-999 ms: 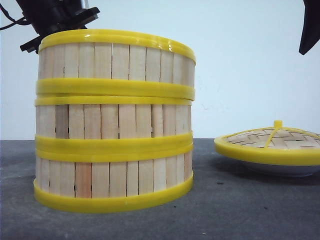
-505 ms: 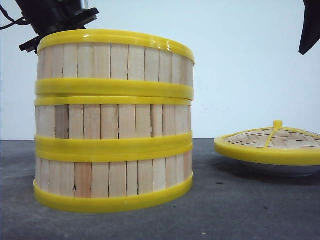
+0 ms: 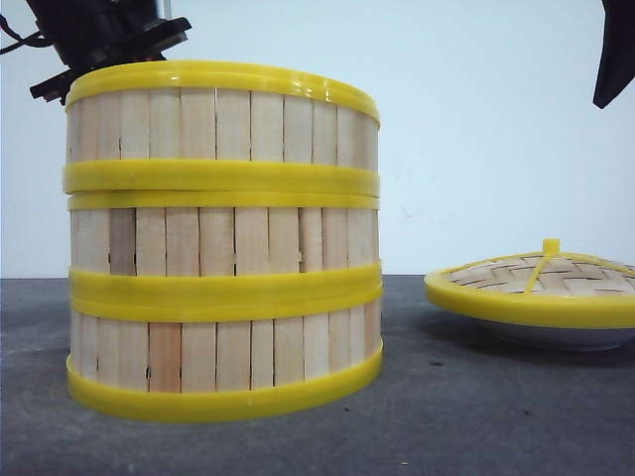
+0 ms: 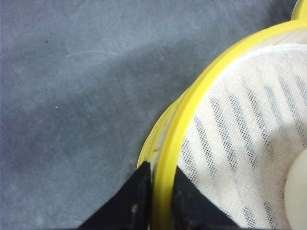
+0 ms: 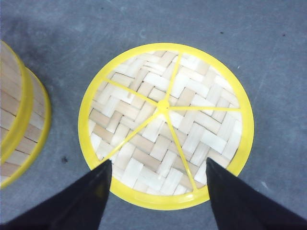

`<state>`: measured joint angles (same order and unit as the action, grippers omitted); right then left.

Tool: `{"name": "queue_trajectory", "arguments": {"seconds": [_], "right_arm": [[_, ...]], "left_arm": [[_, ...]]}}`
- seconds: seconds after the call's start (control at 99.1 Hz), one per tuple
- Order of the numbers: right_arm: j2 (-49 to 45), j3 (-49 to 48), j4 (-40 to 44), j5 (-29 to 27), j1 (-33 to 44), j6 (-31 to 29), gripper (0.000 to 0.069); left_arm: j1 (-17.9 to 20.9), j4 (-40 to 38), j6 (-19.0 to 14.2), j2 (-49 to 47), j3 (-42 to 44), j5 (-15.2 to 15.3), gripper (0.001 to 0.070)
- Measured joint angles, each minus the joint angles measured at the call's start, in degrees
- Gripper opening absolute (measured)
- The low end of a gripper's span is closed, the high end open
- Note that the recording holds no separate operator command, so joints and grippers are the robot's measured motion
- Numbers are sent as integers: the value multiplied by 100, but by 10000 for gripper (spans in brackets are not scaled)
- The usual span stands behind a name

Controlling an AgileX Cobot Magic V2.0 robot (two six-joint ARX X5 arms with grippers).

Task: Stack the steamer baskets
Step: 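Lower the basket onto the two-basket stack and open the left gripper, then move the right gripper to the woven lid and grip its center knob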

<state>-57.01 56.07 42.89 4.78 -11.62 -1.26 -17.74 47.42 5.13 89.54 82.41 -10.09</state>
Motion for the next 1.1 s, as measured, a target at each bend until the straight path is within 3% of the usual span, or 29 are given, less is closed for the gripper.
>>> {"name": "queue_trajectory", "arguments": {"seconds": [0.091,0.252,0.363,0.575,0.807,1.1], "right_arm": [[0,0,2,2,0,0,383],[0,0,4,0,0,0,383],[0,0,2,0,0,0,383],[-184,0,-127,2,0,0,383],[-870,0,-732,269,0,0,383],[-1884,0,-1281,275,0,0,383]], "left_arm": [[0,0,0,0,0,13,46],[26,-20,0,-4,0,74,203],[37,-42,0,-4,0,76,256],[35,-262,-24,-155,0,76,269],[35,-380,-85,-1060,0,76,269],[389,376,-79,-1729,2,275,269]]}}
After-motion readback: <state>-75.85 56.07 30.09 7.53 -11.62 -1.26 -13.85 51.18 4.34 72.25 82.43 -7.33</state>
